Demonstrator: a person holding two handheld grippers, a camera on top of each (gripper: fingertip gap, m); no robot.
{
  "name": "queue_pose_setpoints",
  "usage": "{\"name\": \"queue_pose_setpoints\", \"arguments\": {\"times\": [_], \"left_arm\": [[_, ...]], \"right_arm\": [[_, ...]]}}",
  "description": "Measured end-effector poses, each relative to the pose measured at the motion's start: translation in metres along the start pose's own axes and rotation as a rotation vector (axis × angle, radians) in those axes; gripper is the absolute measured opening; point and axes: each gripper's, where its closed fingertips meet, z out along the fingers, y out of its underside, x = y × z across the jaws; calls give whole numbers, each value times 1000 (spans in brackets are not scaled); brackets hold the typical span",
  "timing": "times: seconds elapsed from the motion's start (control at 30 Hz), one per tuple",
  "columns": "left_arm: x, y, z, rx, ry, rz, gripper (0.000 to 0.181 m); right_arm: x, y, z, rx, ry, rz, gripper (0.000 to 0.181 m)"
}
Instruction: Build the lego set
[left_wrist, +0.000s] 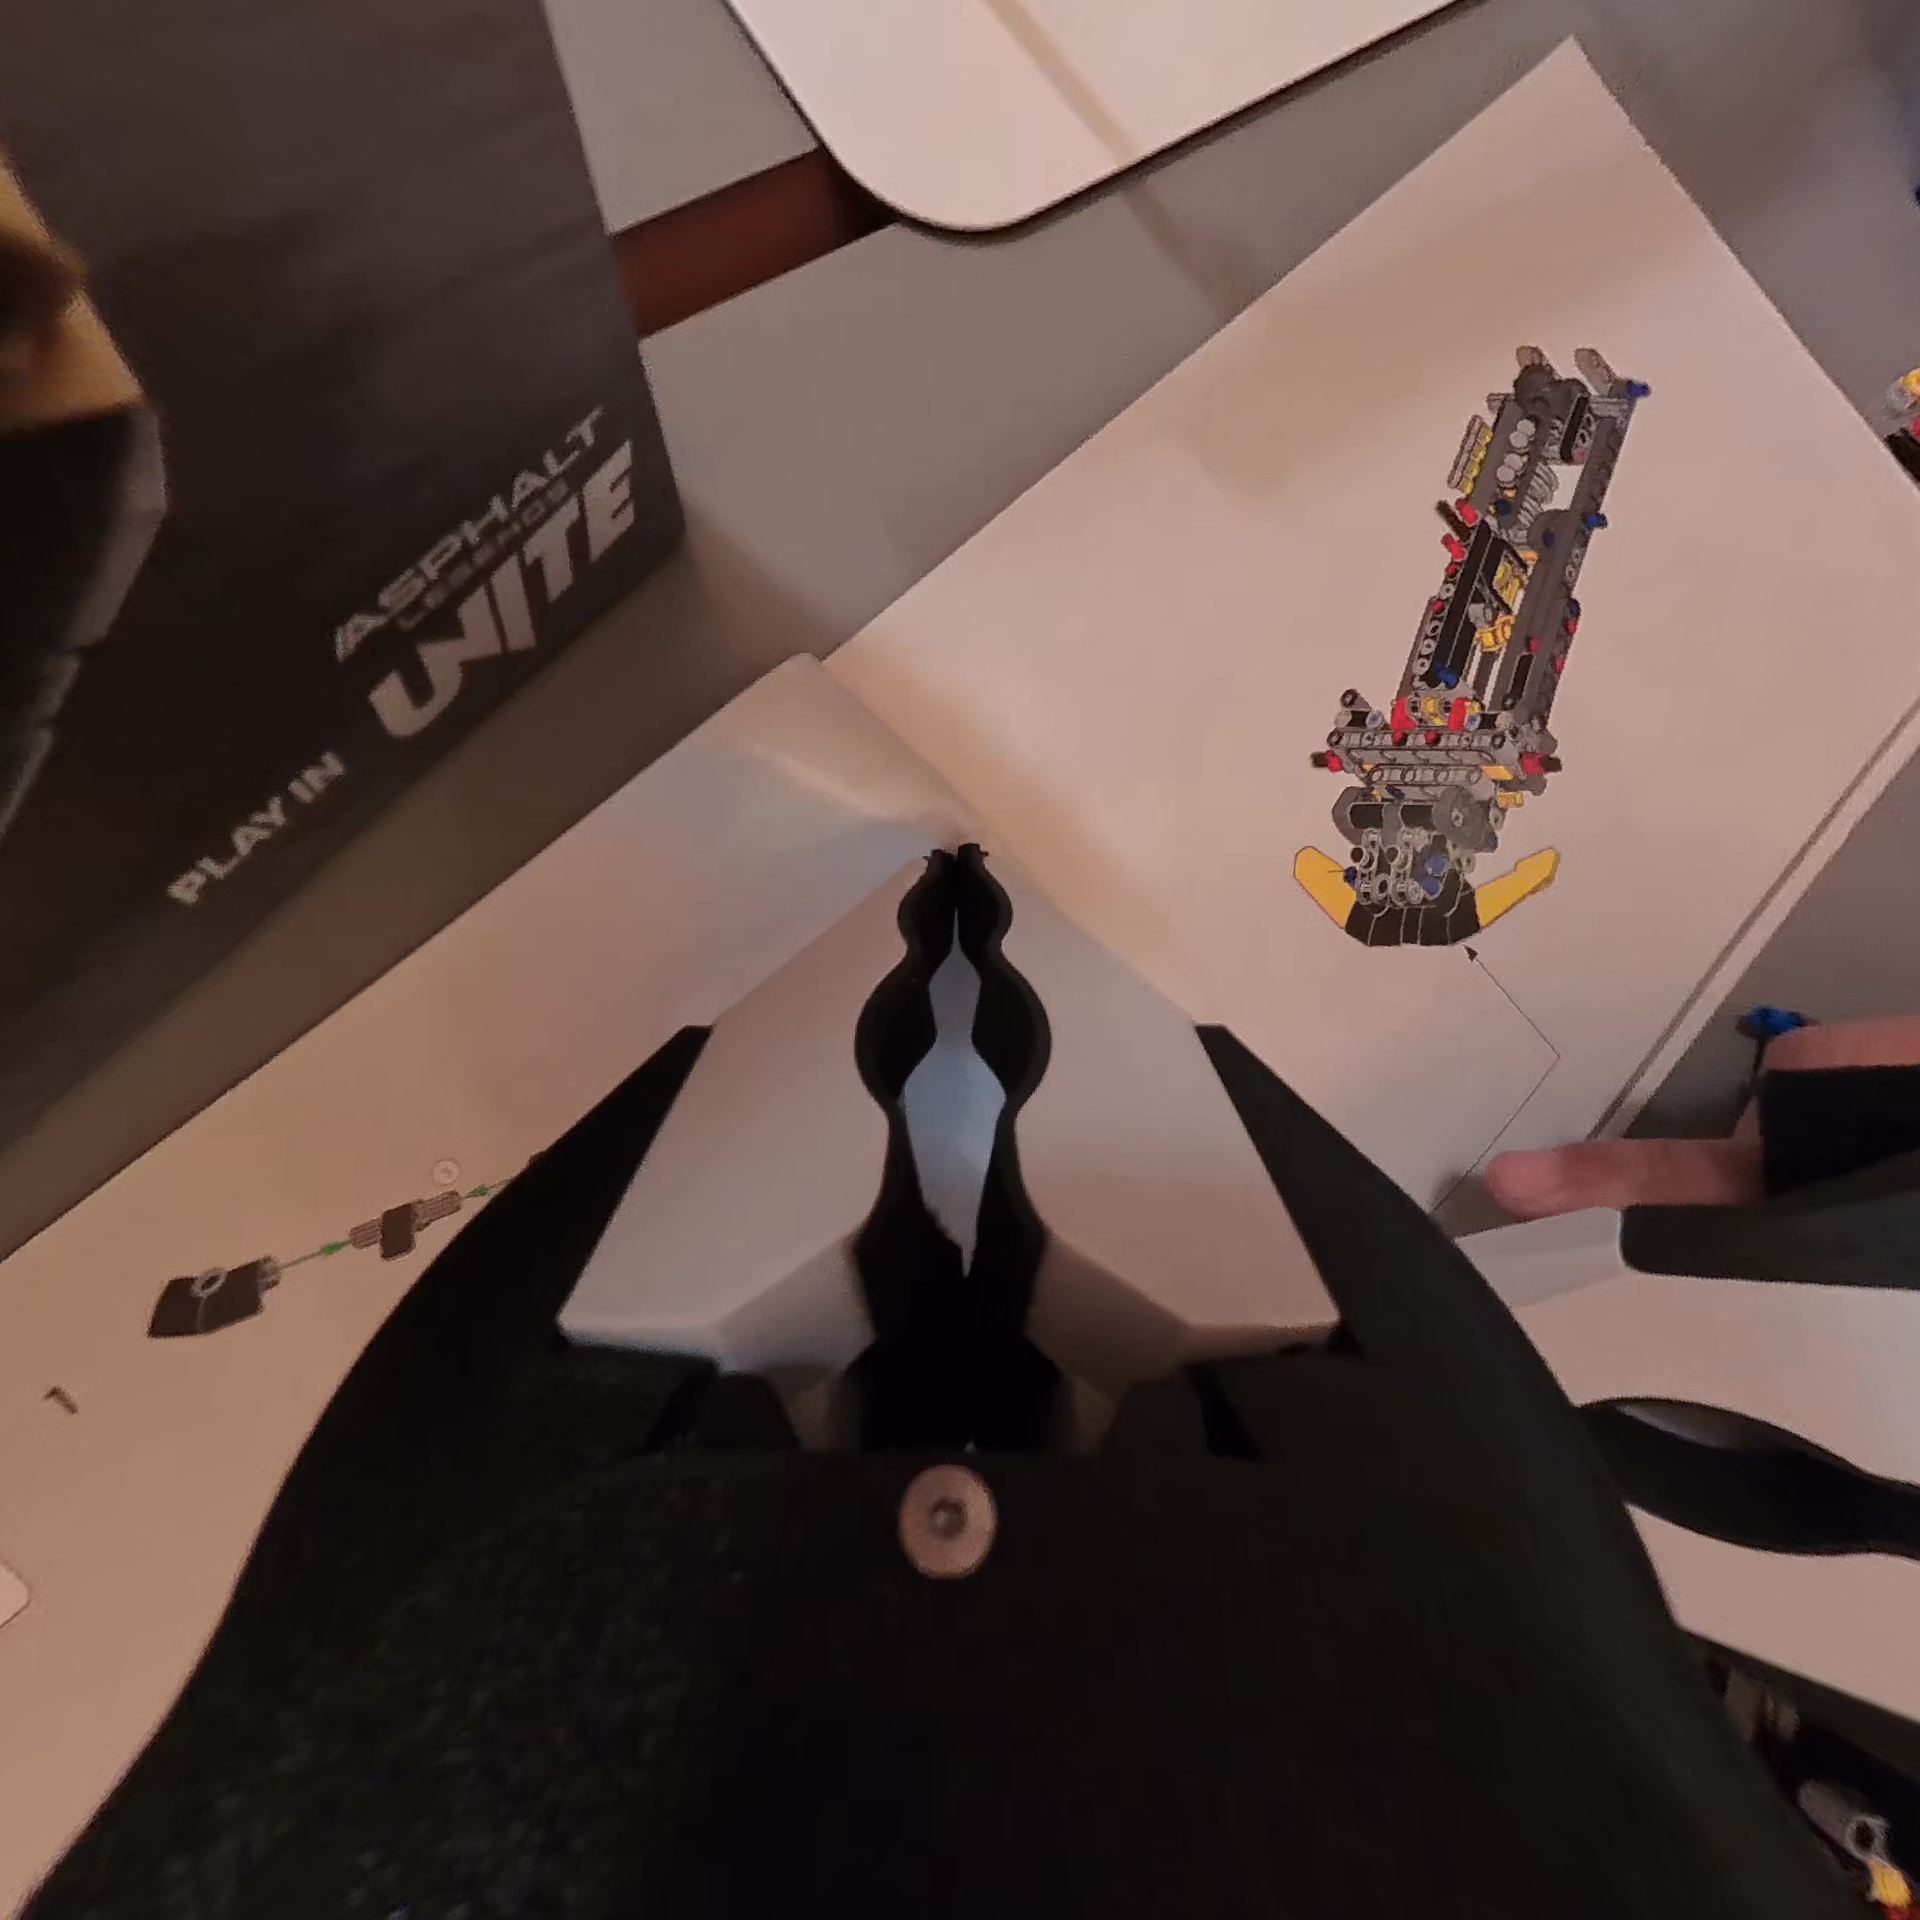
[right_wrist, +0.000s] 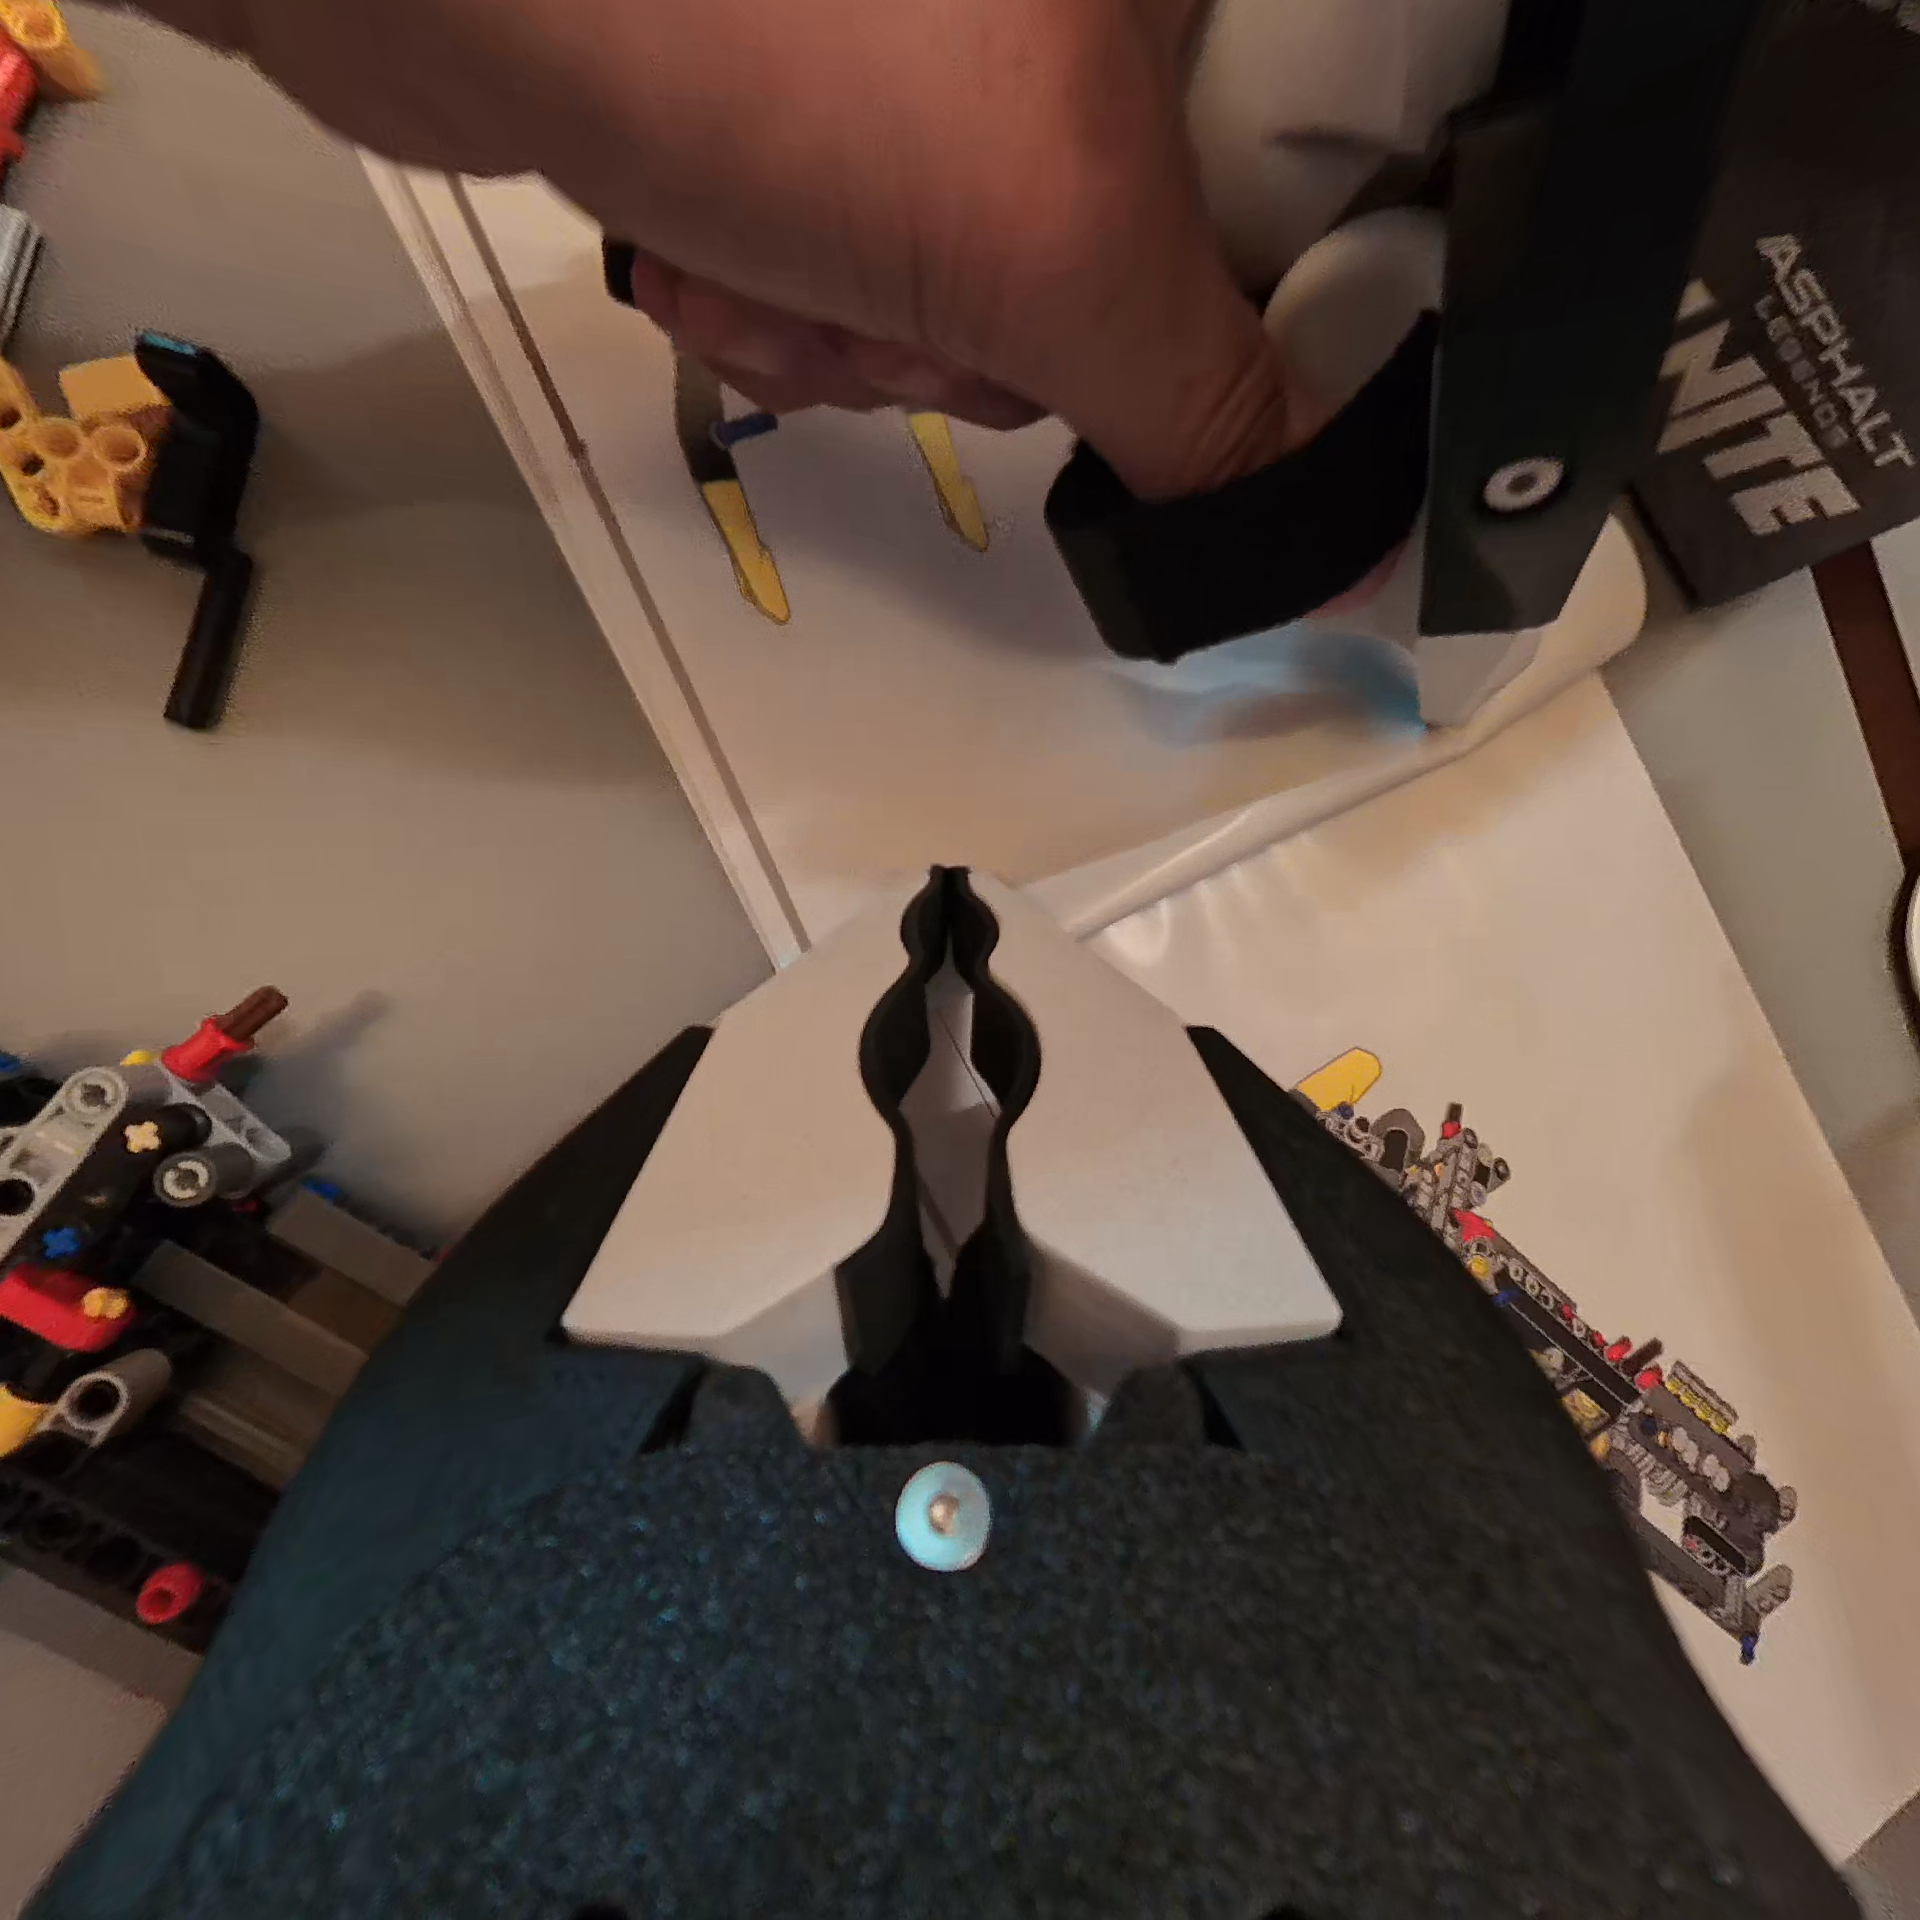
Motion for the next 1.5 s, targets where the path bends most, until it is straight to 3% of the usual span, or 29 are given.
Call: {"name": "queue_pose_setpoints", "arguments": {"times": [0.13,0.23,0.33,0.43,0.53,0.63,0.83,1.27,1.37,1.43,1.5], "left_arm": [[3,-4,-22,55,-38,-7,16],[4,2,-87,225,-54,-32,21],[-7,37,-156,384,-109,-25,21],[-36,81,-195,480,-182,-62,21],[-70,113,-205,500,-216,-162,29],[-95,131,-202,475,-216,-261,39],[-97,140,-195,395,-230,-231,41],[-109,141,-206,439,-250,-254,32],[-99,136,-234,515,-187,-257,32],[-70,137,-258,544,-37,-209,35],[-36,159,-272,446,99,-116,40]], "right_arm": [[6,-15,-20,79,8,92,0],[4,-38,-62,269,-19,228,10],[-2,-44,-97,443,-12,379,18],[-9,-39,-110,548,65,464,26],[-14,-29,-105,572,132,531,25],[-19,-25,-96,520,101,541,27],[-18,-19,-82,439,126,476,34],[-25,-13,-83,466,89,482,35],[-31,-20,-87,481,103,444,35],[-37,-21,-88,476,93,425,35],[-43,-24,-92,489,92,403,34]]}}
